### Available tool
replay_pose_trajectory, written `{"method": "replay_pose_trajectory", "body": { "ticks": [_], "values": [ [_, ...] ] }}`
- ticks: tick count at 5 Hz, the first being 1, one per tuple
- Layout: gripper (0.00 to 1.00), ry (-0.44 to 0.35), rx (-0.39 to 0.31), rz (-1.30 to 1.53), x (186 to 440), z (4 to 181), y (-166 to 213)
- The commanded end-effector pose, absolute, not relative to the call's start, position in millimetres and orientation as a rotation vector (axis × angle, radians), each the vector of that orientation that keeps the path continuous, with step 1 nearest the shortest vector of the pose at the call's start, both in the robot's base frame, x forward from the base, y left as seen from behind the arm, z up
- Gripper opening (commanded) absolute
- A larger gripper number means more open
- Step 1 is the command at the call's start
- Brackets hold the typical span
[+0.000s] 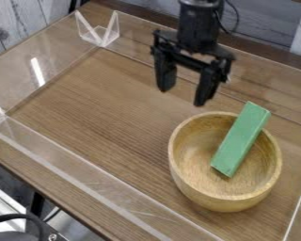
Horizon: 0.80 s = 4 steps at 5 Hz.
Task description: Remove the green block from inside the brown bowl and put it on the table
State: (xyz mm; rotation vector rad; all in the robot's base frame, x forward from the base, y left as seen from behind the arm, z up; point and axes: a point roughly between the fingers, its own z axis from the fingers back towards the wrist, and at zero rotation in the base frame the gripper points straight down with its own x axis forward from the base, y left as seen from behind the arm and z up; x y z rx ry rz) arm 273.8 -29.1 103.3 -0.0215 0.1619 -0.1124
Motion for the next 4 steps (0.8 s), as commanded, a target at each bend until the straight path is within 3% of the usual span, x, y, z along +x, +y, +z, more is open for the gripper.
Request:
{"method": "replay_pose_trajectory", "body": {
  "ticks": [1,4],
  "values": [
    [1.0,0.098,-0.03,-0.196,270.8,110.6,-54.6],
    [1.0,0.09,-0.05,-0.318,262.4,98.2,-103.2]
  ]
}}
